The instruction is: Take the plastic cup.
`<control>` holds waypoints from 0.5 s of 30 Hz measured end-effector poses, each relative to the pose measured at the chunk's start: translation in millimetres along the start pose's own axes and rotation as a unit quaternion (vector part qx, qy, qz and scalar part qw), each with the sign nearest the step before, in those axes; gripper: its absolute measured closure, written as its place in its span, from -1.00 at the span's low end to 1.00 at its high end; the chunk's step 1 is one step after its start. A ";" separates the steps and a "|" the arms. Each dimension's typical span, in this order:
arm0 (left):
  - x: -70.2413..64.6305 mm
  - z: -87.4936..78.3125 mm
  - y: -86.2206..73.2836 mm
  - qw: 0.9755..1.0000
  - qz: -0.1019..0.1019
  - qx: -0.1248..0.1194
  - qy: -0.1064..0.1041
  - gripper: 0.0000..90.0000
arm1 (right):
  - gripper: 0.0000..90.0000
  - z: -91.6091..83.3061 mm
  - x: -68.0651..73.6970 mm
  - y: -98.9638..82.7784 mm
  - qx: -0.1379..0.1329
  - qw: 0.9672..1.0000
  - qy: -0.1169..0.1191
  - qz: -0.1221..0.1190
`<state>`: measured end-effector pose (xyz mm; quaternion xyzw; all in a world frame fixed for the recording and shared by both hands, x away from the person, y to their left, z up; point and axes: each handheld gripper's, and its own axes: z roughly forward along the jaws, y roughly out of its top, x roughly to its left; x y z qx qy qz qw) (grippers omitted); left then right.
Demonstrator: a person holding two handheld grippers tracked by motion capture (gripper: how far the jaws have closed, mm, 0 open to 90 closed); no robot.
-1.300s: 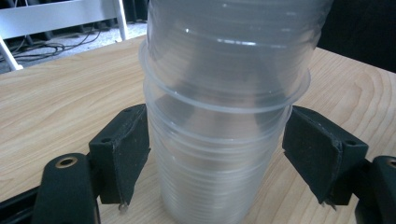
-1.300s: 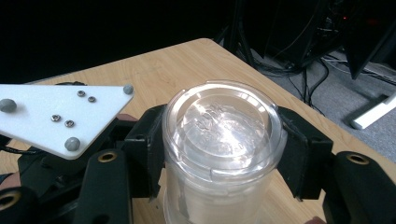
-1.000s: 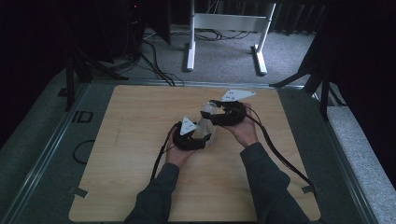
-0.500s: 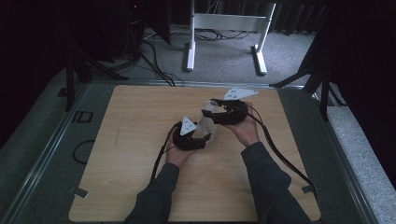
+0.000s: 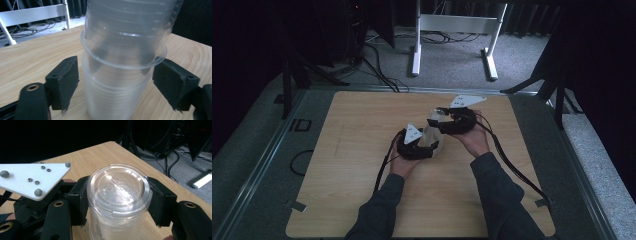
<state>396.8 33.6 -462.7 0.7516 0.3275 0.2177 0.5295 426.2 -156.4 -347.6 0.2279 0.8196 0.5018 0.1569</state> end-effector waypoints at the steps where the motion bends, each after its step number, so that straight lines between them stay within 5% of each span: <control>1: 0.0 0.0 0.0 1.000 0.000 0.000 0.000 -0.47 | -0.09 0.0 0.0 0.0 0.000 1.000 0.000 0.000; 15: -1.2 0.7 -0.3 1.000 0.007 0.008 0.002 -0.42 | -0.09 -8.5 1.6 11.5 -0.005 1.000 -0.008 -0.012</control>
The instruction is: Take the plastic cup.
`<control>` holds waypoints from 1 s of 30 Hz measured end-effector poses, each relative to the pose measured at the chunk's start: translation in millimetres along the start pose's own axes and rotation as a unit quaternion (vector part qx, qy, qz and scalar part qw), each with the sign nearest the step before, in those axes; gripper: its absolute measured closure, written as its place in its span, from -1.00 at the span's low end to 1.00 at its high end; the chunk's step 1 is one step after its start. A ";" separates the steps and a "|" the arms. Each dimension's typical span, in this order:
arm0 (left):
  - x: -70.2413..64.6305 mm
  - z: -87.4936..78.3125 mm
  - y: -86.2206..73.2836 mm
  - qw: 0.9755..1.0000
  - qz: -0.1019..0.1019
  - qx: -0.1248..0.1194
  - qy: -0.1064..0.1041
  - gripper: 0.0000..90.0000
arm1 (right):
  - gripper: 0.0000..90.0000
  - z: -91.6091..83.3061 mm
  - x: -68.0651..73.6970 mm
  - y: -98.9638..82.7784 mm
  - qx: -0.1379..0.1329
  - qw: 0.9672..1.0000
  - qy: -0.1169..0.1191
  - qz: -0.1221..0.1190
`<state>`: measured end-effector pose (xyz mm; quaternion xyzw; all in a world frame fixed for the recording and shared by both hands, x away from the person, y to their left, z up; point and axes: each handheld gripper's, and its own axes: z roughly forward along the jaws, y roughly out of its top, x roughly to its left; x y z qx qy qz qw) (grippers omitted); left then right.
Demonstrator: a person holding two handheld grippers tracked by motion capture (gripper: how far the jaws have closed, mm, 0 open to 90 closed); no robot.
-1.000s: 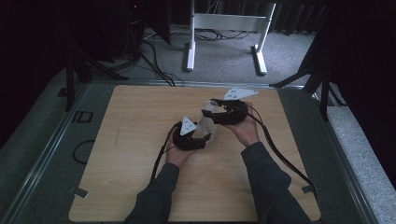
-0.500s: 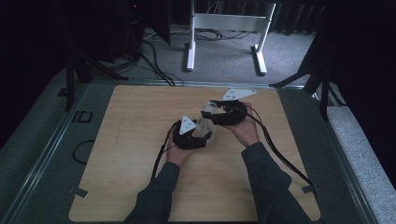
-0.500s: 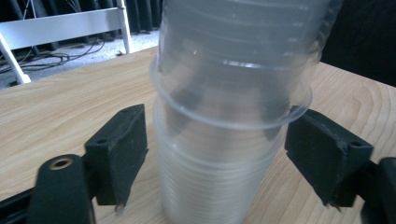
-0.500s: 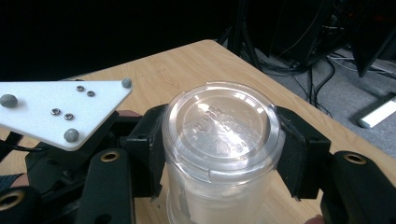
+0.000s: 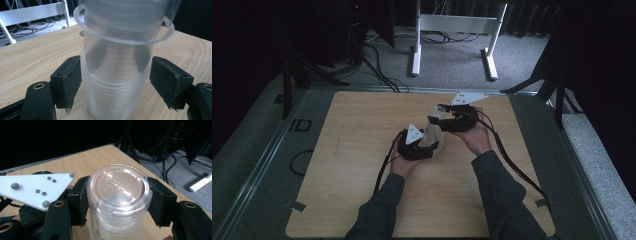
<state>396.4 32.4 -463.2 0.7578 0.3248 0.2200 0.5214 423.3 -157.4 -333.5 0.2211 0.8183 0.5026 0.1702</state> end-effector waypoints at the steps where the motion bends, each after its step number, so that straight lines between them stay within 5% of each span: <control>1: 0.0 -0.1 -0.1 1.000 -0.001 0.000 0.000 -0.42 | -0.09 -0.3 0.0 0.2 0.001 1.000 0.000 0.001; 30: 0.0 -2.1 -0.8 1.000 -0.002 0.001 0.001 -0.42 | -0.09 -16.7 -3.7 11.0 -0.022 1.000 -0.002 0.011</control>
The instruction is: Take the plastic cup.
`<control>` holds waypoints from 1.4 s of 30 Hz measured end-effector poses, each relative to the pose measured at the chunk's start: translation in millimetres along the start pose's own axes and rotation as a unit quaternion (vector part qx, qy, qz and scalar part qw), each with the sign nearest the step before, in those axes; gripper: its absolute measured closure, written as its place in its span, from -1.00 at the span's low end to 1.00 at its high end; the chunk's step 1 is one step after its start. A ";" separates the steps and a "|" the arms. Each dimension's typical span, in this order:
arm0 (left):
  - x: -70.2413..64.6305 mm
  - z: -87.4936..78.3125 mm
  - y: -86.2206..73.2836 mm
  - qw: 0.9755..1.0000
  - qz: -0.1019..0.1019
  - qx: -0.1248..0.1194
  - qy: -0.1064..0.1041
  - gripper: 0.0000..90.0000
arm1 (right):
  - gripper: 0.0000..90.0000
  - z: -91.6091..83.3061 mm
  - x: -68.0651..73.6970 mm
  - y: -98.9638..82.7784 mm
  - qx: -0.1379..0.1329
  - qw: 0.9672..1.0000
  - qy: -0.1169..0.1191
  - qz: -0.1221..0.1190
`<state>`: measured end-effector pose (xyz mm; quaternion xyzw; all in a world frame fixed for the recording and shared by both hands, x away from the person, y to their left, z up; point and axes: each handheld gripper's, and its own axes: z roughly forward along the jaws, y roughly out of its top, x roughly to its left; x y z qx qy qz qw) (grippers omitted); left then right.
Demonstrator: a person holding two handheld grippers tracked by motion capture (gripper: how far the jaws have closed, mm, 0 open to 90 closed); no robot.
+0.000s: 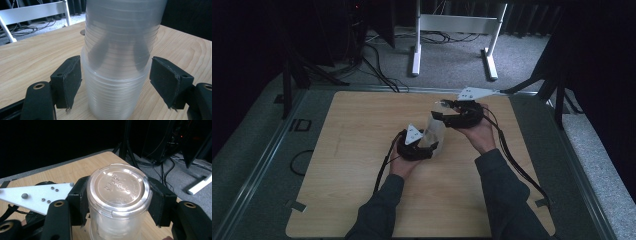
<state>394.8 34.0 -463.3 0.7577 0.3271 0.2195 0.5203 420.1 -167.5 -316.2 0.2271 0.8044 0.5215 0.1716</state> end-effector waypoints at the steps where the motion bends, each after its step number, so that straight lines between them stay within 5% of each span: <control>1: 0.0 -0.1 0.1 1.000 0.000 -0.001 0.000 -0.42 | -0.09 -1.7 -0.8 0.7 -0.001 1.000 -0.002 0.000; 42: 4.1 -8.7 -1.6 1.000 -0.008 -0.005 0.001 -0.41 | -0.08 -40.9 0.4 15.8 -0.049 0.999 0.008 -0.002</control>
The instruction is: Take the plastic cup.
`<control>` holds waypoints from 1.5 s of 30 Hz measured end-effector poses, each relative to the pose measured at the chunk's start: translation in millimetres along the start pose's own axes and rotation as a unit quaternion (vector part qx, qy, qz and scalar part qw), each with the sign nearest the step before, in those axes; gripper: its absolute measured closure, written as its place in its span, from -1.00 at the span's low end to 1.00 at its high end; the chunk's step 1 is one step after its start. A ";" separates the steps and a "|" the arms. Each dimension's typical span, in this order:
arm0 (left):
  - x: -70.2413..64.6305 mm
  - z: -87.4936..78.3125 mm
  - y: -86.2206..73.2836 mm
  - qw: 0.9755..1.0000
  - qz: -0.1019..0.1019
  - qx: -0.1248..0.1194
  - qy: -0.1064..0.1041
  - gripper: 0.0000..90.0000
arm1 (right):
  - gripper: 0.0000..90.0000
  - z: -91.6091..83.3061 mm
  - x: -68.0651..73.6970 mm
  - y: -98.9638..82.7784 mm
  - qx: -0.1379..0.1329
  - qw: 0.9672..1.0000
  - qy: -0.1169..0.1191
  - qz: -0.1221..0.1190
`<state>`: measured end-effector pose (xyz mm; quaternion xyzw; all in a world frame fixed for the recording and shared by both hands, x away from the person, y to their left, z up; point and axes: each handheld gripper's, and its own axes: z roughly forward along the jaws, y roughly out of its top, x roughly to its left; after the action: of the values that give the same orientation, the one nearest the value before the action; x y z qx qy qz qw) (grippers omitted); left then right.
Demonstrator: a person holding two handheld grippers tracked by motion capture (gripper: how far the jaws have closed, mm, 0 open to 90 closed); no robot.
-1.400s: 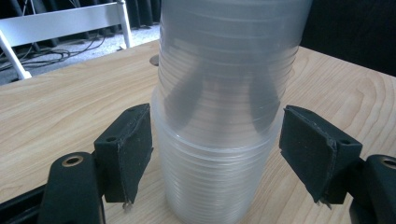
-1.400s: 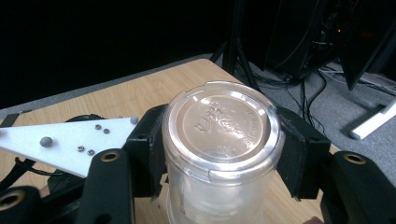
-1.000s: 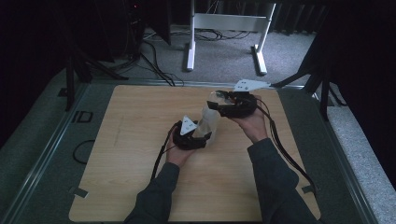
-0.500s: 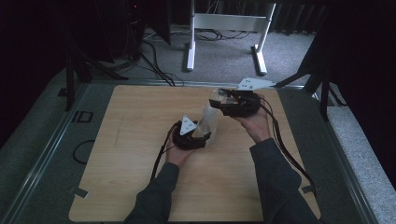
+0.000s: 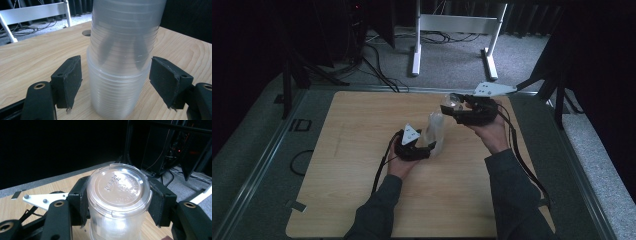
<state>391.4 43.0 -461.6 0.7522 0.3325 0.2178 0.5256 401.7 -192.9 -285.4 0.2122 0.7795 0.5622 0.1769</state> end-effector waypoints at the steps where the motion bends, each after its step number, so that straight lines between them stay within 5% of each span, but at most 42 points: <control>1: 0.0 0.0 0.0 1.000 0.000 0.000 0.000 -0.41 | -0.08 0.0 0.0 0.0 0.000 1.000 0.000 0.000; 24: 4.6 -31.7 -1.5 1.000 -0.001 -0.013 -0.013 -0.41 | -0.08 -20.5 18.6 -1.0 0.037 0.999 0.020 -0.020; 29: 4.4 -40.9 -1.2 1.000 -0.001 -0.020 -0.020 -0.41 | -0.08 -23.2 13.5 -10.2 0.034 0.999 0.026 -0.001; 45: -7.0 -66.1 2.5 0.999 0.006 -0.031 -0.031 -0.41 | -0.08 -22.5 13.4 -28.0 0.050 0.999 0.018 0.008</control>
<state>342.5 80.0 -435.8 0.7438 0.3048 0.2075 0.5576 375.1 -211.5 -305.7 0.2163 0.8080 0.5279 0.1474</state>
